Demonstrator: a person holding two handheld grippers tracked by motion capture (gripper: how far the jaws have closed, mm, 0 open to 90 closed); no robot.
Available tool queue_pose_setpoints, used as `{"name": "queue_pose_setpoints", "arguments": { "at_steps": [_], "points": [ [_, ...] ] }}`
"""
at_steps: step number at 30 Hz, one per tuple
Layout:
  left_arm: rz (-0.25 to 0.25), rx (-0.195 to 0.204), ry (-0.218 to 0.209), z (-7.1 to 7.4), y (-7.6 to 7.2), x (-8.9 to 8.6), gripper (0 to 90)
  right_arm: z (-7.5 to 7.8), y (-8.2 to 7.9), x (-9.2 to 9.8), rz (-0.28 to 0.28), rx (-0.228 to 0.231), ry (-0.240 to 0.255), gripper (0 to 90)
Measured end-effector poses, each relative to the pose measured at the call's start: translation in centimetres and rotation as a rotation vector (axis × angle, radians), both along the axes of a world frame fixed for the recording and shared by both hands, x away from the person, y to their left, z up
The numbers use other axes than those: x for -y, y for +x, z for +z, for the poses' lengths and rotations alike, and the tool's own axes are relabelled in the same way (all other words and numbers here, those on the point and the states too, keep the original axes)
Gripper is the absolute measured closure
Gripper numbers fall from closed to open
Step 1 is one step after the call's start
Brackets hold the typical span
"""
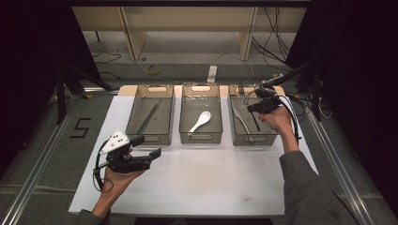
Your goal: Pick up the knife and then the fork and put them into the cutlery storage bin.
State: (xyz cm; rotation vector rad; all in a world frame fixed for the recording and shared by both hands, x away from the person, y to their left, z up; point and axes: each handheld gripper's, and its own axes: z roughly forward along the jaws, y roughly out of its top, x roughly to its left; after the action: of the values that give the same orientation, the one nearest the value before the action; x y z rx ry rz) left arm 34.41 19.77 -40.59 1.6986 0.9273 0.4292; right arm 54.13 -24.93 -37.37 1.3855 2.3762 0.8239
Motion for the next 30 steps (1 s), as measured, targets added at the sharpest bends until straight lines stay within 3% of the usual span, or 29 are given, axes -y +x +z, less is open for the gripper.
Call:
{"name": "queue_pose_setpoints", "arguments": {
  "at_steps": [30],
  "points": [
    [0.012, 0.001, -0.002, 0.0, 0.0, -0.1, 16.8, -3.3, 0.6, -0.4, -0.063, -0.099, -0.004, 84.4]
  ]
}}
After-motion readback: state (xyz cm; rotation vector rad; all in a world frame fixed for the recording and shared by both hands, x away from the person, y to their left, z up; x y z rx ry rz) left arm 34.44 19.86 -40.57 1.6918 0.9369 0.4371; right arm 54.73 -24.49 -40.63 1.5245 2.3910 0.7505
